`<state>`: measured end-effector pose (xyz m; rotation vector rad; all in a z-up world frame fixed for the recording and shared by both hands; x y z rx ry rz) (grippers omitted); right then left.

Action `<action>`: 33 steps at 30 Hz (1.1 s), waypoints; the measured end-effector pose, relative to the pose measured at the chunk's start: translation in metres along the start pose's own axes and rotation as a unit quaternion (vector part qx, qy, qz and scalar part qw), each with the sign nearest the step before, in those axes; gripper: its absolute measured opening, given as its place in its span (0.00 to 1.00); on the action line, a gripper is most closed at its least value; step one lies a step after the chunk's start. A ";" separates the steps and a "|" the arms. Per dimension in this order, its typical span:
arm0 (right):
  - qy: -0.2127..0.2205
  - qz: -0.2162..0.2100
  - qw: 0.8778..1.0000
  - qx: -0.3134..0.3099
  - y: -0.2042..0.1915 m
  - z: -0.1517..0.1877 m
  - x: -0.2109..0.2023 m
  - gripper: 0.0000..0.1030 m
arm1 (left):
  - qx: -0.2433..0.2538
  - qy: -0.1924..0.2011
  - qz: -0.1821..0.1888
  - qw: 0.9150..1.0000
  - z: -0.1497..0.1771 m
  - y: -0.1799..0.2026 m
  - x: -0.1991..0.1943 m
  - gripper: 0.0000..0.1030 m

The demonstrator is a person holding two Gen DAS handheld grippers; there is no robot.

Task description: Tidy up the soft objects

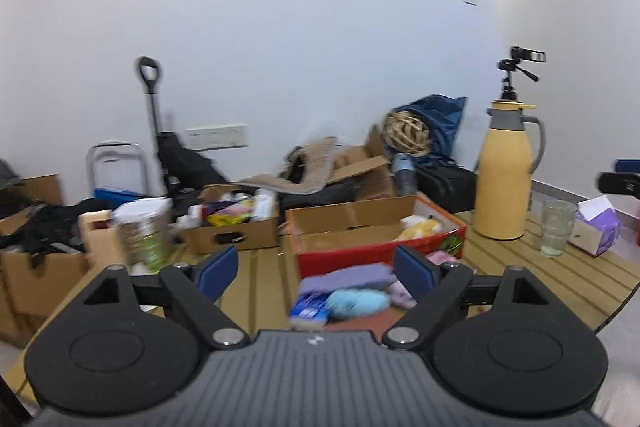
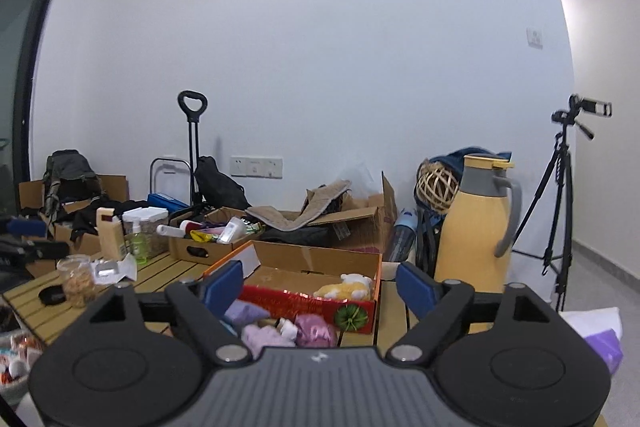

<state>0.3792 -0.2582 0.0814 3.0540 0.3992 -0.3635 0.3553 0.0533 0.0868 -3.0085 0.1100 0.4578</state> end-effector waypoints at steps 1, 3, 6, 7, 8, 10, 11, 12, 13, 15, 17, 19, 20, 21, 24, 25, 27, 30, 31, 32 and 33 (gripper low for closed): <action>0.007 -0.001 1.000 -0.005 -0.004 0.006 -0.011 0.87 | -0.002 0.007 -0.009 1.000 0.006 -0.002 -0.013 0.88; 0.026 -0.005 1.000 -0.013 -0.012 0.020 -0.034 0.92 | -0.016 0.019 -0.018 1.000 0.019 -0.002 -0.035 0.94; 0.035 -0.012 0.999 -0.021 -0.019 0.038 -0.055 0.96 | -0.032 0.033 -0.010 0.999 0.040 0.003 -0.059 0.97; 0.036 -0.014 0.999 -0.023 -0.021 0.044 -0.060 0.96 | -0.038 0.034 -0.007 0.999 0.047 0.004 -0.063 0.98; 0.038 -0.019 0.999 -0.026 -0.023 0.048 -0.064 0.97 | -0.046 0.031 -0.004 0.998 0.054 0.006 -0.065 0.98; 0.058 -0.028 0.998 -0.028 -0.023 0.052 -0.072 1.00 | -0.049 0.018 0.005 0.999 0.069 0.011 -0.063 0.98; 0.070 -0.031 0.997 -0.027 -0.022 0.053 -0.075 1.00 | -0.047 0.014 0.007 0.999 0.076 0.011 -0.060 0.98; 0.078 -0.034 0.996 -0.023 -0.020 0.053 -0.078 1.00 | -0.041 0.008 0.005 0.999 0.082 0.013 -0.056 0.98; 0.081 -0.037 0.996 -0.017 -0.017 0.054 -0.079 1.00 | -0.036 0.003 -0.001 0.999 0.088 0.013 -0.052 0.98; 0.084 -0.043 0.996 -0.007 -0.009 0.054 -0.082 1.00 | -0.031 -0.004 -0.007 0.999 0.095 0.012 -0.045 0.98; 0.078 -0.037 0.996 -0.015 -0.002 0.054 -0.083 1.00 | -0.038 -0.005 -0.002 0.999 0.100 0.008 -0.043 0.98; 0.069 -0.019 0.997 -0.018 0.007 0.054 -0.084 1.00 | -0.052 -0.004 0.003 0.999 0.104 0.002 -0.044 0.98; 0.065 -0.008 0.998 -0.014 0.011 0.055 -0.085 1.00 | -0.058 -0.003 0.005 0.998 0.107 0.000 -0.046 0.98; 0.061 0.003 0.998 -0.010 0.013 0.056 -0.086 1.00 | -0.062 -0.003 0.006 0.998 0.110 -0.002 -0.047 0.99; 0.062 0.021 0.998 -0.013 0.010 0.064 -0.087 1.00 | -0.072 -0.014 0.007 0.997 0.119 -0.008 -0.044 0.99; 0.063 0.023 0.998 -0.011 0.008 0.069 -0.086 1.00 | -0.073 -0.017 0.006 0.997 0.121 -0.009 -0.043 0.99; 0.063 0.025 0.998 -0.008 0.001 0.081 -0.081 1.00 | -0.074 -0.023 0.006 0.997 0.124 -0.010 -0.041 0.99; 0.068 0.026 0.997 0.006 -0.008 0.095 -0.068 1.00 | -0.078 -0.026 0.011 0.997 0.125 -0.010 -0.036 0.99; 0.071 0.024 0.997 0.011 -0.011 0.100 -0.063 1.00 | -0.078 -0.029 0.011 0.996 0.126 -0.010 -0.032 0.99; 0.071 0.021 0.997 0.013 -0.014 0.104 -0.057 1.00 | -0.077 -0.032 0.011 0.996 0.127 -0.010 -0.027 0.99; 0.067 0.017 0.998 0.011 -0.016 0.109 -0.048 1.00 | -0.077 -0.038 0.012 0.996 0.128 -0.011 -0.020 0.99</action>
Point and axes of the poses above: each gripper's, at about its wrist camera, not at the fingertips, and x roughly the way its jaws point, y to its right, z to its underside, the point moved 8 cm from there along x, roughly the way its jaws point, and after that the axes turned 3 degrees about -y, right-handed, at the moved point
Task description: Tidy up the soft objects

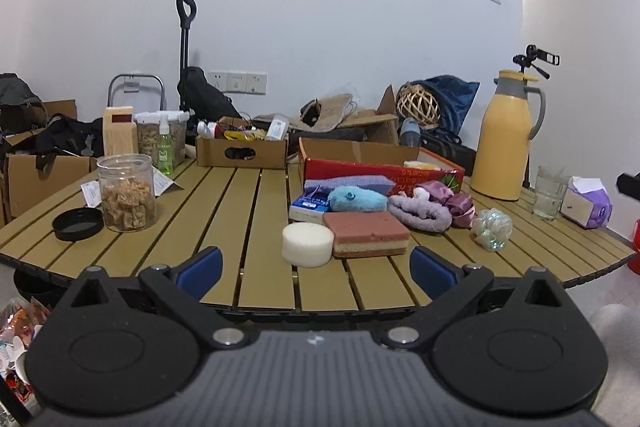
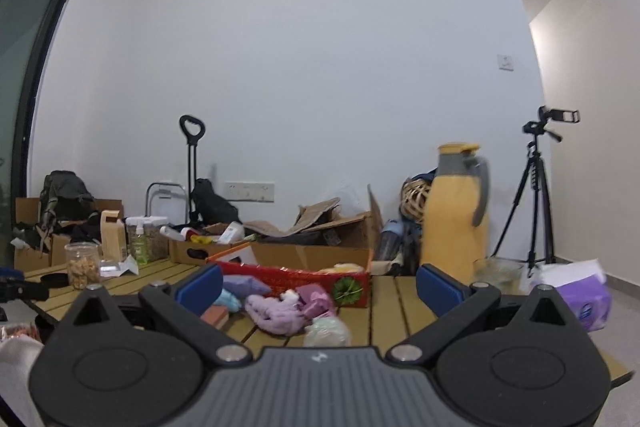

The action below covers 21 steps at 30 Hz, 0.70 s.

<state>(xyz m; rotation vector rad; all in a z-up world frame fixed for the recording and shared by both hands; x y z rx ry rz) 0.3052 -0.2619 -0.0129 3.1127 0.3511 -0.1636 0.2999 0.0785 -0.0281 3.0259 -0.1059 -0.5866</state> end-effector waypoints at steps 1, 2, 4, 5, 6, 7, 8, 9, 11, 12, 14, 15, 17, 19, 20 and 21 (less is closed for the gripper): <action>-0.006 -0.003 1.000 -0.001 -0.002 0.005 0.007 1.00 | 0.000 -0.007 -0.001 1.000 0.001 0.000 0.008 0.99; -0.012 -0.006 1.000 -0.001 -0.003 0.010 0.015 1.00 | 0.000 -0.013 -0.002 1.000 0.002 0.000 0.015 0.99; -0.023 -0.011 1.000 0.006 -0.002 0.019 0.033 1.00 | 0.001 -0.025 -0.003 1.000 0.004 0.001 0.033 0.99; -0.032 -0.011 0.999 0.014 0.000 0.023 0.043 1.00 | 0.001 -0.029 -0.004 1.000 0.006 0.003 0.042 0.99; -0.039 -0.010 0.999 0.023 0.002 0.026 0.052 1.00 | -0.001 -0.032 -0.005 0.999 0.007 0.003 0.050 0.99; -0.044 -0.007 0.999 0.030 0.005 0.029 0.060 1.00 | -0.004 -0.036 -0.007 0.999 0.008 0.003 0.059 0.99; -0.048 -0.003 0.998 0.038 0.008 0.033 0.069 1.00 | -0.006 -0.041 -0.008 0.999 0.009 0.004 0.068 0.99; -0.054 0.001 0.997 0.046 0.010 0.036 0.078 1.00 | -0.007 -0.046 -0.008 0.999 0.010 0.005 0.076 0.99; -0.064 0.007 0.996 0.058 0.015 0.042 0.093 1.00 | -0.006 -0.056 -0.010 0.998 0.010 0.006 0.092 0.99; -0.070 0.008 0.996 0.061 0.017 0.044 0.100 1.00 | -0.003 -0.059 -0.010 0.998 0.010 0.007 0.099 0.99; -0.076 0.008 0.995 0.062 0.017 0.046 0.112 1.00 | 0.001 -0.060 -0.011 0.998 0.008 0.008 0.110 0.99; -0.077 0.007 0.995 0.061 0.016 0.046 0.117 1.00 | 0.001 -0.059 -0.015 0.998 0.006 0.007 0.116 0.99; -0.079 0.002 0.996 0.050 0.010 0.046 0.125 1.00 | -0.005 -0.057 -0.017 0.998 0.002 0.005 0.125 0.99; -0.079 -0.010 0.996 0.038 0.001 0.045 0.133 1.00 | -0.015 -0.055 -0.018 0.998 -0.001 0.002 0.131 0.99; -0.078 -0.015 0.996 0.032 -0.003 0.045 0.136 1.00 | -0.018 -0.053 -0.017 0.998 -0.003 0.000 0.134 0.99; -0.074 -0.019 0.997 0.026 -0.007 0.044 0.139 1.00 | -0.022 -0.052 -0.016 0.998 -0.005 -0.001 0.137 0.99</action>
Point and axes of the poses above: each gripper's, at about its wrist camera, not at the fingertips, and x roughly the way its jaws point, y to its right, z to its underside, the point moved 8 cm from there along x, roughly the way its jaws point, and after that the axes turned 3 degrees about -y, right-handed, at the moved point
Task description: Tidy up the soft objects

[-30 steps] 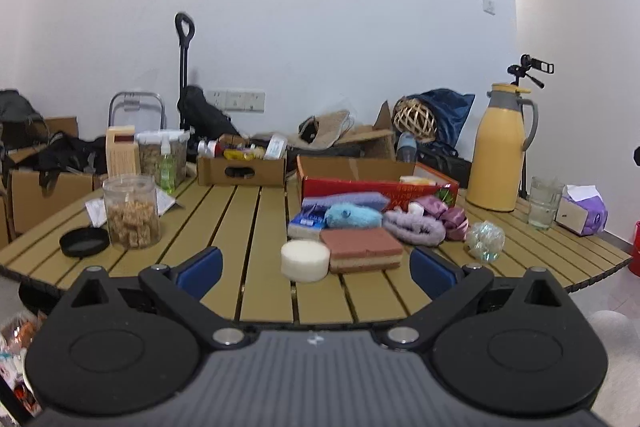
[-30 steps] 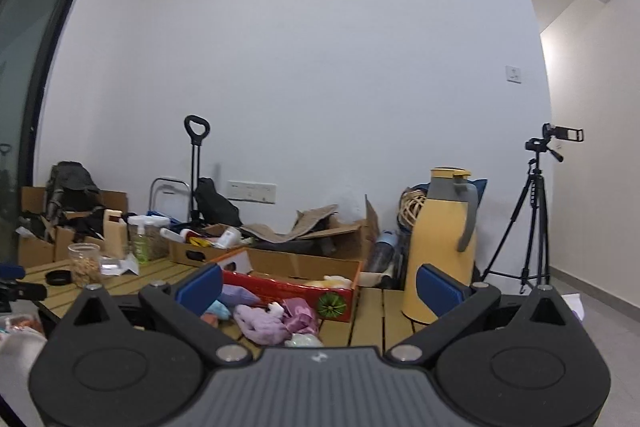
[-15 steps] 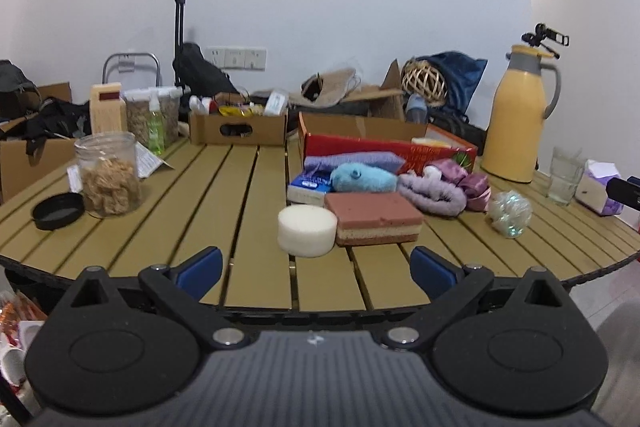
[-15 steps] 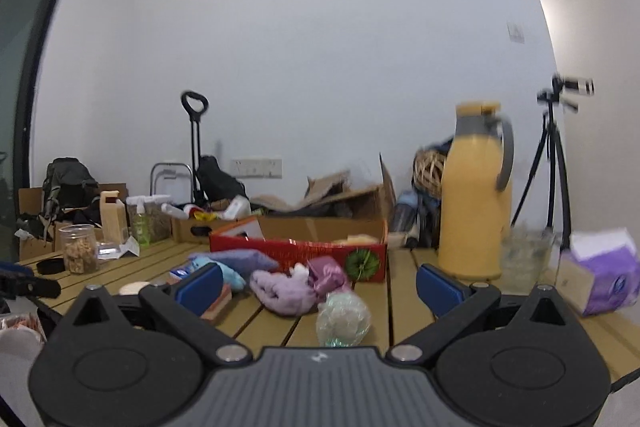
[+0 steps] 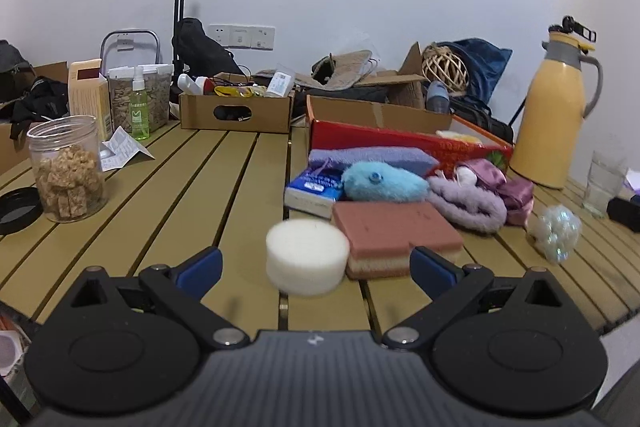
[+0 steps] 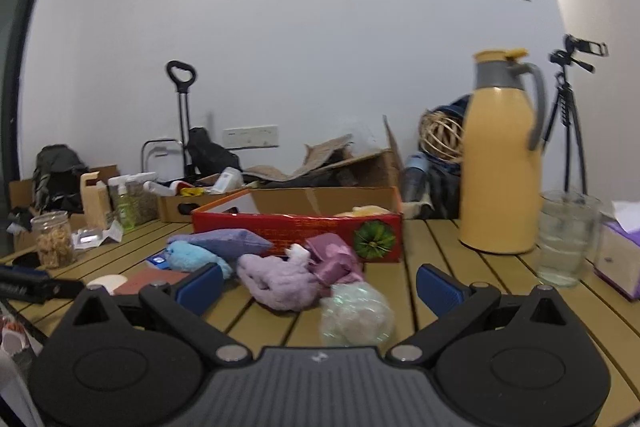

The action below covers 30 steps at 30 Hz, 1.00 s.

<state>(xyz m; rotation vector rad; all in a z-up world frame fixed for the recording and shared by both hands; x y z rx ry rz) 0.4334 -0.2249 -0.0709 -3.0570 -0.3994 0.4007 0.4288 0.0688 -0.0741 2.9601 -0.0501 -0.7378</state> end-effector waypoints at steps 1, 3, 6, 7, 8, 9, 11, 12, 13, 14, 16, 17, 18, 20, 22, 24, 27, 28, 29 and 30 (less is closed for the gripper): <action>0.005 -0.004 1.000 -0.005 -0.004 -0.001 0.002 1.00 | 0.000 0.000 0.001 1.000 -0.001 0.000 0.003 0.99; -0.002 -0.011 1.000 -0.008 -0.008 -0.001 0.008 1.00 | -0.001 0.001 0.000 1.000 -0.002 -0.002 0.008 0.99; -0.035 -0.027 0.999 0.009 -0.013 -0.003 0.009 1.00 | -0.010 -0.005 0.009 1.000 -0.001 -0.004 0.013 0.99; -0.039 -0.030 0.999 0.012 -0.013 -0.006 0.005 1.00 | -0.015 -0.006 0.012 1.000 -0.001 -0.005 0.014 0.99; -0.038 -0.027 0.999 0.010 -0.013 -0.009 -0.002 1.00 | -0.019 -0.008 0.013 1.000 -0.001 -0.006 0.015 0.99; -0.038 -0.016 0.999 0.003 -0.012 -0.012 -0.008 1.00 | -0.024 -0.006 0.015 1.000 -0.001 -0.008 0.016 0.99; -0.044 0.021 0.999 -0.002 -0.010 -0.016 -0.019 1.00 | -0.030 -0.003 0.020 0.999 -0.001 -0.008 0.017 0.99; -0.042 0.030 0.999 0.000 -0.010 -0.017 -0.023 1.00 | -0.030 -0.002 0.023 0.999 0.000 -0.008 0.016 0.99; -0.039 0.032 0.999 -0.001 -0.010 -0.018 -0.026 1.00 | -0.029 0.000 0.024 0.999 0.000 -0.008 0.016 0.99; -0.036 0.034 0.999 -0.007 -0.011 -0.018 -0.027 1.00 | -0.027 0.003 0.023 0.999 0.000 -0.009 0.015 0.99; -0.035 0.044 0.998 -0.016 -0.014 -0.016 -0.025 1.00 | -0.032 0.002 0.023 0.999 0.002 -0.013 0.015 0.99; -0.035 0.043 0.998 -0.018 -0.016 -0.015 -0.021 1.00 | -0.038 -0.001 0.021 0.999 0.002 -0.016 0.015 0.99; -0.037 0.037 0.998 -0.017 -0.019 -0.013 -0.016 1.00 | -0.046 -0.004 0.019 0.999 0.003 -0.019 0.016 0.99; -0.047 0.021 0.999 -0.015 -0.026 -0.008 -0.004 1.00 | -0.058 -0.010 0.018 0.998 0.003 -0.023 0.017 0.99; -0.065 -0.001 0.998 -0.011 -0.037 -0.002 0.013 0.98 | -0.062 -0.016 0.020 0.998 0.004 -0.024 0.019 0.99; -0.077 -0.023 0.997 0.000 -0.047 0.004 0.028 0.96 | -0.064 -0.022 0.016 0.998 0.003 -0.025 0.024 0.96; -0.095 -0.046 0.994 0.011 -0.063 0.007 0.048 0.87 | -0.077 -0.036 0.027 0.996 0.002 -0.026 0.034 0.88; -0.098 -0.057 0.993 0.013 -0.069 0.007 0.053 0.85 | -0.082 -0.039 0.027 0.996 0.001 -0.028 0.038 0.85; -0.099 -0.068 0.993 0.013 -0.075 0.006 0.058 0.83 | -0.085 -0.040 0.027 0.995 0.000 -0.028 0.042 0.77; -0.098 -0.079 0.992 0.011 -0.082 0.004 0.065 0.82 | -0.090 -0.043 0.029 0.995 -0.001 -0.030 0.045 0.67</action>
Point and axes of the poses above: each gripper's, at about its wrist camera, not at the fingertips, and x roughly the way its jaws point, y to its right, z to its underside, the point moved 8 cm from there along x, roughly the way its jaws point, and after that the axes turned 3 degrees about -y, right-handed, at the moved point
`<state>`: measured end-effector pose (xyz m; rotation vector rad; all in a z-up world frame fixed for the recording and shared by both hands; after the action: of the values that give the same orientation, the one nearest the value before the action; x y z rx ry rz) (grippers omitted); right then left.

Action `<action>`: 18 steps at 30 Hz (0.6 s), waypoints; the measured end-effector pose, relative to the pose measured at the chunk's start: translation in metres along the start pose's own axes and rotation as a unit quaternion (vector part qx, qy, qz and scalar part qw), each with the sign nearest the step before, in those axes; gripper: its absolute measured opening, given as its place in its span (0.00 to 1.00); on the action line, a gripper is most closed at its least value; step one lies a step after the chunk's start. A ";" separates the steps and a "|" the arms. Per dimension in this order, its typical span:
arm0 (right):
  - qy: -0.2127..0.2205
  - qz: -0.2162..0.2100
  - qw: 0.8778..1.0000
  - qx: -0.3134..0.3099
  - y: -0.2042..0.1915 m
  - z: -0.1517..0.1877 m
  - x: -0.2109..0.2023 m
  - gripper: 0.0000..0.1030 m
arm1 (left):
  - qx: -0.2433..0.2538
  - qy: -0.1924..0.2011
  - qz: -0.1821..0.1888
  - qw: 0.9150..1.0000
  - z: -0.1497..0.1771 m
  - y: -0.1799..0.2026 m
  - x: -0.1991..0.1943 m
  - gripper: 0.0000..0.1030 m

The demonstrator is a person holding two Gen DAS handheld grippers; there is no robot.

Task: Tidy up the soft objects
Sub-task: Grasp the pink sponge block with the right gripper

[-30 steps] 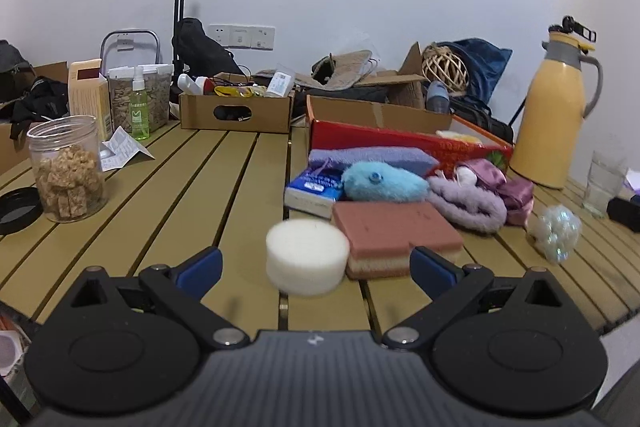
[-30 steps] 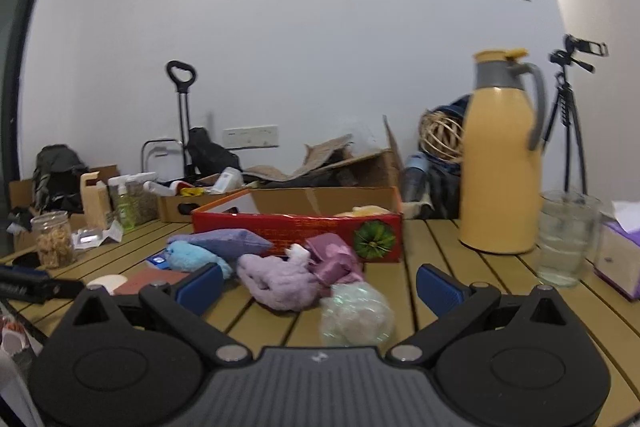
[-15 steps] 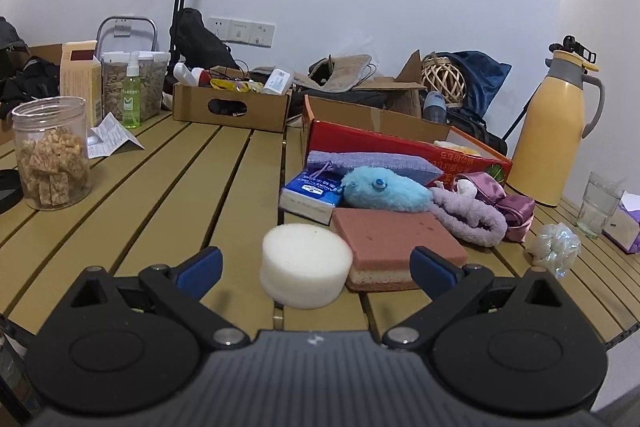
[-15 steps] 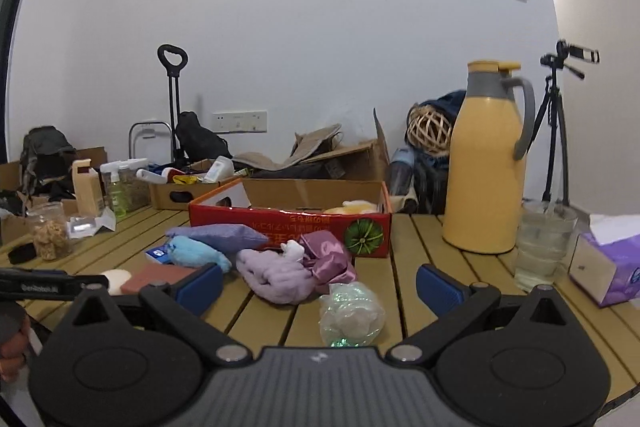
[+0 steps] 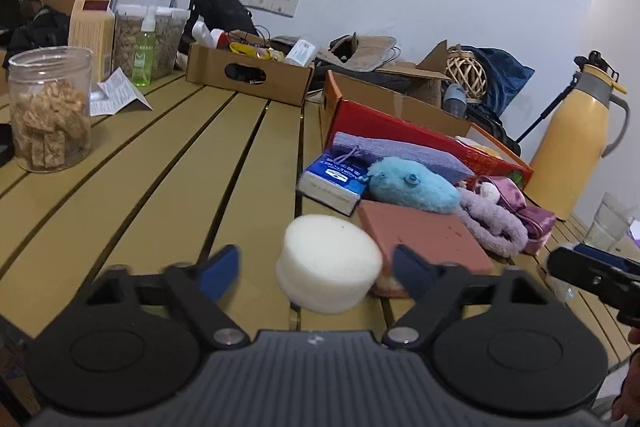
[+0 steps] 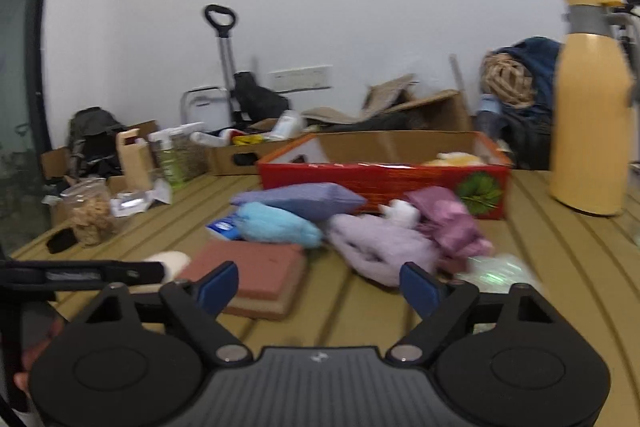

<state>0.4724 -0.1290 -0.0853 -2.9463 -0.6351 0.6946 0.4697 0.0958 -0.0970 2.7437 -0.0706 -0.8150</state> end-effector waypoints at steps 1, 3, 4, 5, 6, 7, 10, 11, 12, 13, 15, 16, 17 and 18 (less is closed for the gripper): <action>-0.002 -0.006 1.000 -0.001 -0.004 -0.002 0.006 0.79 | -0.006 -0.003 0.007 1.000 -0.001 0.000 0.002 0.63; -0.013 -0.025 1.000 0.006 -0.012 -0.006 0.021 0.70 | -0.016 -0.009 0.033 0.999 -0.001 0.003 0.005 0.55; -0.021 -0.031 0.999 0.012 -0.014 -0.008 0.029 0.65 | -0.017 -0.003 0.029 0.999 -0.002 0.002 0.005 0.54; -0.031 -0.036 0.999 0.021 -0.015 -0.008 0.039 0.62 | -0.016 0.006 0.013 1.000 -0.003 0.000 0.004 0.54; -0.040 -0.039 0.998 0.030 -0.017 -0.009 0.050 0.60 | -0.014 0.017 -0.008 1.000 -0.004 -0.003 0.004 0.53; -0.047 -0.040 0.997 0.035 -0.018 -0.008 0.059 0.55 | -0.013 0.024 -0.018 0.999 -0.005 -0.004 0.002 0.53; -0.078 -0.056 0.994 0.053 -0.019 0.001 0.078 0.33 | -0.026 0.031 0.002 0.999 -0.006 -0.007 -0.005 0.53; -0.082 -0.065 0.993 0.054 -0.019 0.002 0.076 0.33 | -0.028 0.032 0.006 0.999 -0.005 -0.007 -0.007 0.53; -0.090 -0.066 0.992 0.055 -0.019 0.002 0.074 0.32 | -0.031 0.028 0.010 0.999 -0.004 -0.006 -0.008 0.53; -0.093 -0.069 0.992 0.056 -0.017 0.003 0.072 0.31 | -0.034 0.025 0.012 0.999 -0.003 -0.005 -0.009 0.53; -0.094 -0.063 0.992 0.051 -0.015 0.007 0.063 0.29 | -0.041 0.021 0.023 0.999 0.000 0.002 -0.013 0.53; -0.090 -0.057 0.993 0.049 -0.012 0.008 0.057 0.28 | -0.044 0.020 0.032 0.998 0.003 0.007 -0.017 0.53; -0.086 -0.049 0.994 0.046 -0.008 0.010 0.049 0.27 | -0.043 0.020 0.046 0.998 0.005 0.015 -0.021 0.53; -0.084 -0.040 0.995 0.043 -0.003 0.013 0.040 0.27 | -0.038 0.018 0.058 0.997 0.008 0.025 -0.025 0.53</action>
<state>0.4979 -0.1106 -0.1136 -2.7888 -0.7110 0.9426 0.4450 0.0732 -0.0835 2.6536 -0.1855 -0.7217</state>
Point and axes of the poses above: each gripper's, at about its wrist camera, not at the fingertips, and x roughly the way its jaws point, y to its right, z to its underside, the point moved 8 cm from there along x, roughly the way its jaws point, and after that the axes turned 3 degrees about -y, right-handed, at the moved point
